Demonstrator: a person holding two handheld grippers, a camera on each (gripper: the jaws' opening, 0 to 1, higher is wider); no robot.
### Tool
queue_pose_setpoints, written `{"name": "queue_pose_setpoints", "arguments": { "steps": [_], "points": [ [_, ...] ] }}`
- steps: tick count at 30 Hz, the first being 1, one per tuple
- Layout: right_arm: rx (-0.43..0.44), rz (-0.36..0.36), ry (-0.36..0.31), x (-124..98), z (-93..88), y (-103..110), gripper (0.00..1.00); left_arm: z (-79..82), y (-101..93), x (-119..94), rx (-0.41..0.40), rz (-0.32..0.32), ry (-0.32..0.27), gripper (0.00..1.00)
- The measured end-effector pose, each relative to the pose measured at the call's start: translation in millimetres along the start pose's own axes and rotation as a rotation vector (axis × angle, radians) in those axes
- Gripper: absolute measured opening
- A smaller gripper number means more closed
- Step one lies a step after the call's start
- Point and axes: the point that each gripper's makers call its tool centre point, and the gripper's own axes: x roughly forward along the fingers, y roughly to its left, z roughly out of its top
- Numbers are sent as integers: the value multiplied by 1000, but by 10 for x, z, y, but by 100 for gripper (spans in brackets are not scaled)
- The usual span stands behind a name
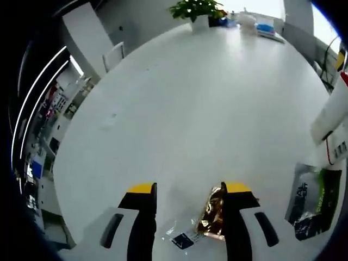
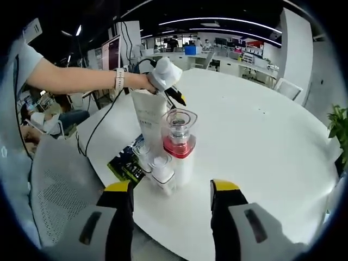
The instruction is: Arrange the skincare products in the storage area until every visible bottle or jar stands upright without overlapping.
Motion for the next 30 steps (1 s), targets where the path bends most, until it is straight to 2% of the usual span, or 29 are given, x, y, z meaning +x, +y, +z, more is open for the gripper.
{"name": "queue_pose_setpoints", "arguments": {
  "steps": [3,5,6,9,12,16,17,27,30],
  "points": [
    [-5,2,2,-1,-2,7,58,26,3,-71,14,-22,-14,45],
    [-7,4,0,-8,3,16,58,26,-26,-89,38,-62,-15,45],
    [-8,4,-3,-11,7,19,58,-6,-81,-105,53,-100,2,45],
    [-10,3,1,-13,1,21,58,-74,-168,-115,113,-155,36,47],
    [-12,5,-5,-24,12,33,58,-114,-319,-137,120,-237,47,49],
    [-16,9,-5,-31,10,56,59,-192,-397,-95,174,-277,78,51],
    [-14,12,-5,-32,7,61,59,-226,-429,-83,185,-304,95,52],
    [-1,3,4,-54,-39,34,58,-315,-454,-12,206,-353,147,50],
    [3,1,7,-50,-48,24,58,-348,-473,-107,222,-356,168,49]
  ]
}}
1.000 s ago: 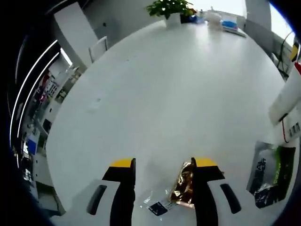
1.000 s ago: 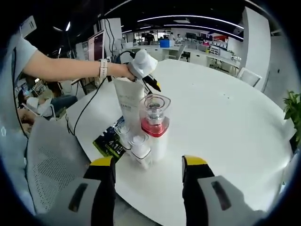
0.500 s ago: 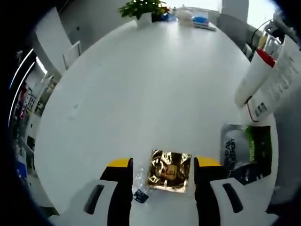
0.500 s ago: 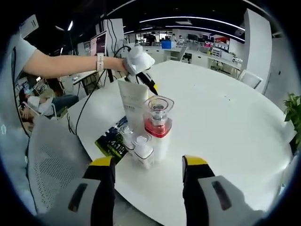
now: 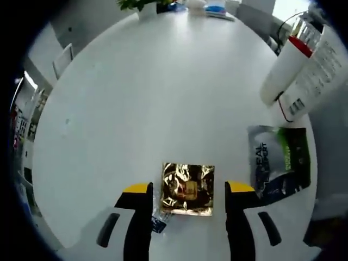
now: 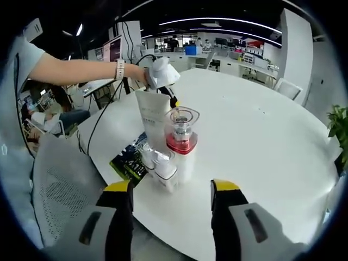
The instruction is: Arrange the skincare products in the storage area until every visible bottle or jar stands upright without overlapping.
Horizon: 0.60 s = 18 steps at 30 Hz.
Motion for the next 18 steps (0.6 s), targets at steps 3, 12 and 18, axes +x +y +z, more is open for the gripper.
{"name": "queue_pose_setpoints", "arguments": {
  "steps": [3,12,18],
  "points": [
    [-1,-1,0,7,5,-8,59,-6,5,38,4,1,9,50],
    [0,-3,-1,4,14,-20,59,-1,-71,51,6,-23,27,48],
    [6,0,-1,8,-4,-10,59,4,-132,33,2,-23,46,47]
  ]
}}
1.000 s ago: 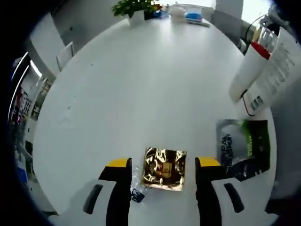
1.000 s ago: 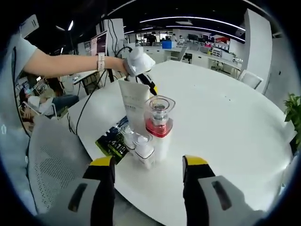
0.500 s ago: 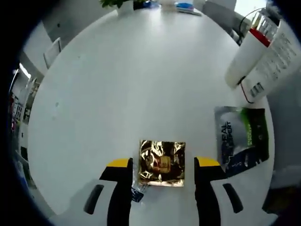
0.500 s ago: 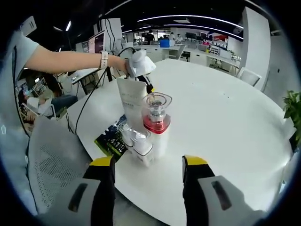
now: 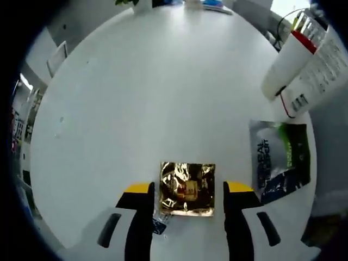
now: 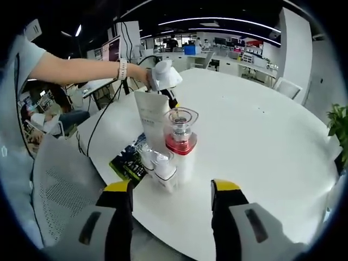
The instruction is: Arrange the skincare products in the storage area until every visible bottle or jar stands upright without overlapping.
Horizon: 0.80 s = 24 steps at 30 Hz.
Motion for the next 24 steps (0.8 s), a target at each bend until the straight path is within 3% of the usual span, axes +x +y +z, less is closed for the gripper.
{"name": "queue_pose_setpoints", "arguments": {
  "steps": [9,15,24],
  "points": [
    [8,-3,-5,-33,-28,-6,60,-22,-98,-54,-27,9,23,36],
    [5,-6,-12,-47,-14,-7,60,-28,-207,-100,-36,10,22,36],
    [-1,-9,-21,-58,1,0,64,-133,-215,-109,-33,4,48,36]
  ]
}}
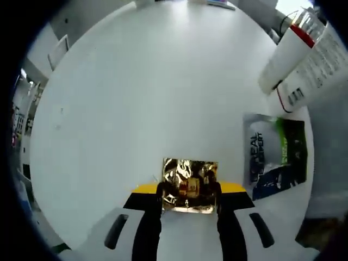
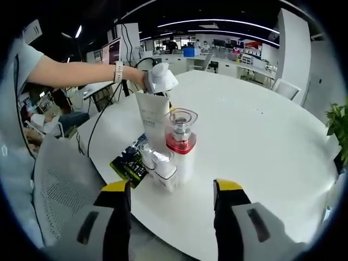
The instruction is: Arrange the skincare products in the storage area until every visible bottle or jar stands upright without overlapping.
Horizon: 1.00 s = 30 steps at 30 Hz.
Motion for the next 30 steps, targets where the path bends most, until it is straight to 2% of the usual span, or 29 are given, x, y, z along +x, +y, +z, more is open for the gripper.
{"name": "queue_pose_setpoints", "arguments": {
  "steps": [15,18,25,30],
  "points": [
    [-10,-3,-27,-44,96,60,78,-145,-183,-110,-8,14,11,36],
    [-14,-5,-32,-57,111,62,81,-213,-159,-106,-14,12,12,36],
    [-15,-2,-51,-90,151,90,90,-339,-233,-133,-25,12,21,36],
    [-40,-3,-58,-111,189,120,92,-450,-280,-133,-29,16,38,36]
  ]
}}
